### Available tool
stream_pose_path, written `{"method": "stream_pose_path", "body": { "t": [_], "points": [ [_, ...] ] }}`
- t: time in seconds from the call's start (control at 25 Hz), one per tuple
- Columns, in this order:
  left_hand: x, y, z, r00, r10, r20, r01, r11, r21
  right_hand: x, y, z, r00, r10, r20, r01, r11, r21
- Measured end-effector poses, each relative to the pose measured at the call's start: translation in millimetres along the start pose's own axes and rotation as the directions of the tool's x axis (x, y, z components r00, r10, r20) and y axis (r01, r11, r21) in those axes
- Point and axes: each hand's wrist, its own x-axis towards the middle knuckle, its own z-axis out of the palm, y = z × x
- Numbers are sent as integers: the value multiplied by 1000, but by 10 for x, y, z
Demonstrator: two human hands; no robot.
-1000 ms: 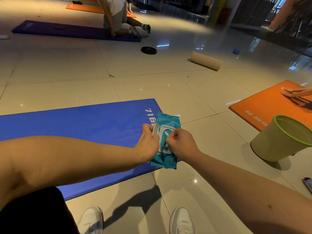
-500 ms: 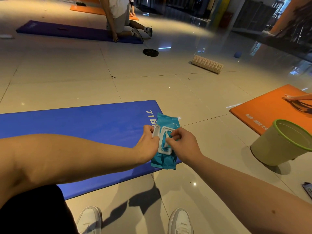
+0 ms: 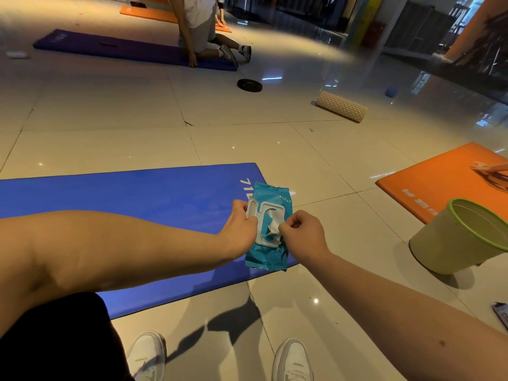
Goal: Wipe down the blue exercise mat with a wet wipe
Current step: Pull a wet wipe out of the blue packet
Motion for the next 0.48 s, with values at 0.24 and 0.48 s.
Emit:
{"method": "stream_pose_path", "body": {
  "t": [0.24, 0.48],
  "points": [
    [3, -12, -12, 1000, 1, -4, -1, 1000, -24, -34, 2, 6, 990, -138, 34, 141, 982, -126],
    [-16, -9, 8, 999, 12, 30, -12, 1000, -21, -72, -12, 48, 916, -378, 131, 394, 791, -468]
  ]
}}
